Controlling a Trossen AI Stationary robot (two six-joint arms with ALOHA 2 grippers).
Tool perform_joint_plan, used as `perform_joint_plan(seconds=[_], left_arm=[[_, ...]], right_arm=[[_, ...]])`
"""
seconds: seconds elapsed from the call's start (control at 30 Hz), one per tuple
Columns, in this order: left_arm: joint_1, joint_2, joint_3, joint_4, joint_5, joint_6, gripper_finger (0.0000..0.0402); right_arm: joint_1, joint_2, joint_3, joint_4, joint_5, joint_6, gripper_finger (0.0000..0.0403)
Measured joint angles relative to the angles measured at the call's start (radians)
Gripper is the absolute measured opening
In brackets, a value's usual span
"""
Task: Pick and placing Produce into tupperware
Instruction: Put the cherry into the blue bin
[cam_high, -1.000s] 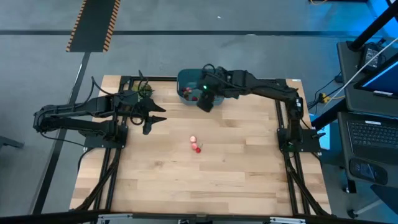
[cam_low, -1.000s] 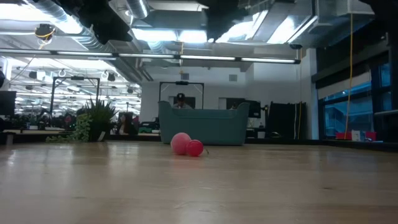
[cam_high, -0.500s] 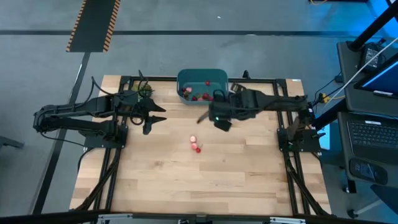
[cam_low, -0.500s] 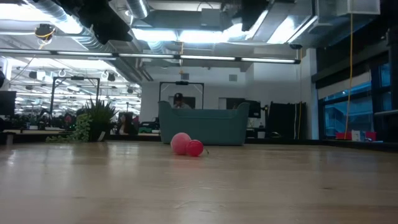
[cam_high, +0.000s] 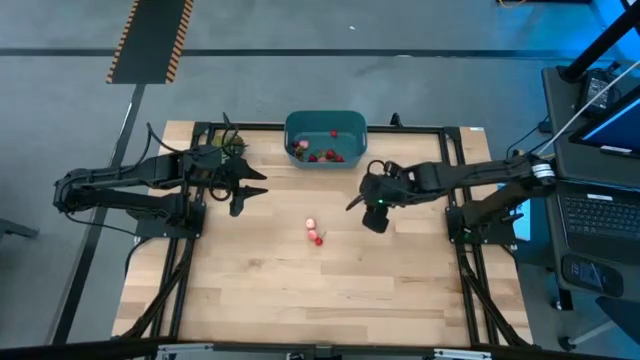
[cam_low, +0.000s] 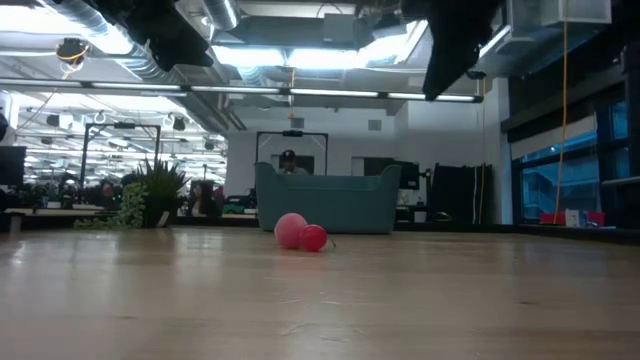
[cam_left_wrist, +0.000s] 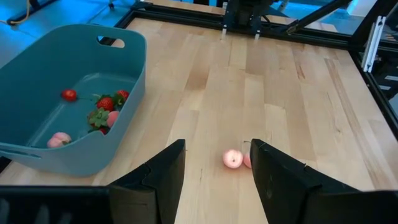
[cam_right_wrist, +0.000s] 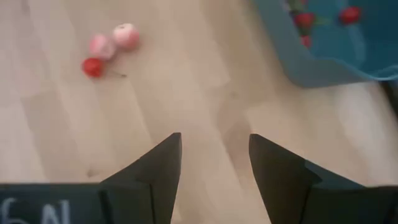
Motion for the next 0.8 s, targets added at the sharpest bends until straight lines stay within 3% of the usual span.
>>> perform_joint_plan(seconds=[0.2, 0.47, 0.63, 0.8], left_arm=[[0.000, 0.000, 0.000, -0.002, 0.000, 0.000, 0.0174], [0.000, 0.000, 0.000, -0.003, 0.000, 0.003, 0.0174], [0.000, 0.000, 0.000, -0.003, 0.000, 0.003, 0.0174], [0.000, 0.000, 0.000, -0.003, 0.000, 0.003, 0.0174]], right_arm=[[0.000, -0.045, -0.223, 0.318, -0.120, -0.052, 0.0191], [0.000, -0.042, -0.462, 0.791, -0.123, -0.012, 0.0191], [0.000, -0.042, -0.537, 0.918, -0.123, 0.029, 0.0191], [0.000, -0.042, -0.556, 0.937, -0.123, 0.053, 0.0191]])
